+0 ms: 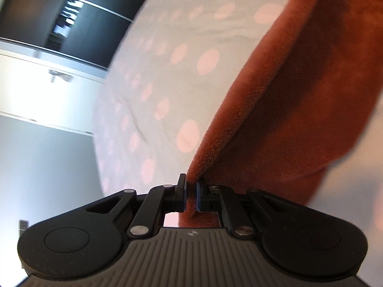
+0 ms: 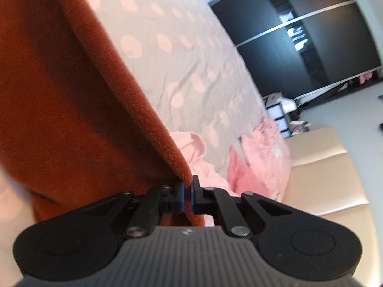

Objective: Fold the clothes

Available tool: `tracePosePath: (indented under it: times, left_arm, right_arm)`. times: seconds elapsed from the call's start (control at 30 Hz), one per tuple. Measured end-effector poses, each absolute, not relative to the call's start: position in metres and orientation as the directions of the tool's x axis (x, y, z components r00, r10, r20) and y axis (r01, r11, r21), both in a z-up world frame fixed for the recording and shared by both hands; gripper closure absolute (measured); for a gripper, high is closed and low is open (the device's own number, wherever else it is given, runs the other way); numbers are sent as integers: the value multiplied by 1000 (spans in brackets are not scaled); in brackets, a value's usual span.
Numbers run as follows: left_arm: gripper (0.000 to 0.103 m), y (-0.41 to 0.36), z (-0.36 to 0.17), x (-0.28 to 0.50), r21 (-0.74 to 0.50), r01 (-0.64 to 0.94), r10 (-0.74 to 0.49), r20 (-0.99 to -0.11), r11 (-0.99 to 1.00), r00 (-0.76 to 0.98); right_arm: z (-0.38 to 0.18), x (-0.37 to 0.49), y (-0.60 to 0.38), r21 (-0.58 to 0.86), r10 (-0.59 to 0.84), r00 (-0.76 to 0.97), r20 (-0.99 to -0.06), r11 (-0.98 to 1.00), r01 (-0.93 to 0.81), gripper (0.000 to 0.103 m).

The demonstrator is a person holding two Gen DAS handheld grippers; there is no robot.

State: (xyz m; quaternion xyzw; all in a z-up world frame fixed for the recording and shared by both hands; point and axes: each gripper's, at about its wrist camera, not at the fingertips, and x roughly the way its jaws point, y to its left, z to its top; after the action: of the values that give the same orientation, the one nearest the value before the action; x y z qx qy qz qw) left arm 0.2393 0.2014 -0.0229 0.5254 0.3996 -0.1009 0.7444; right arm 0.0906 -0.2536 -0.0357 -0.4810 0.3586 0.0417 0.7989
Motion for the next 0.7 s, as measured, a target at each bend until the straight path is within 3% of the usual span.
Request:
tracePosePath:
  times: [0.2, 0.3, 0.37, 0.43, 0.53, 0.7]
  left_arm:
    - [87, 211, -62, 295, 616, 577, 289, -776, 536, 560]
    - [73, 220, -74, 298, 610, 548, 286, -775, 573, 564]
    - [63, 228, -75, 300, 594, 515, 271, -775, 618, 570]
    - [57, 239, -66, 300, 564, 467, 231, -770, 681, 594]
    - [46, 263, -44, 286, 505, 362, 187, -747, 784, 638]
    - [39, 309, -1, 251, 306, 188, 96, -718, 933, 689]
  right_arm:
    - [-76, 159, -253, -702, -306, 682, -664, 568, -429, 97]
    - [-95, 173, -253, -686, -315, 657, -685, 584, -435, 95]
    - [-105, 180, -254, -678, -319, 648, -691, 597, -429, 86]
    - [-105, 181, -257, -673, -320, 658, -682, 626, -393, 65]
    - [-92, 175, -265, -635, -297, 672, -678, 697, -333, 55]
    - [-50, 146, -287, -524, -257, 721, -644, 834, -171, 52]
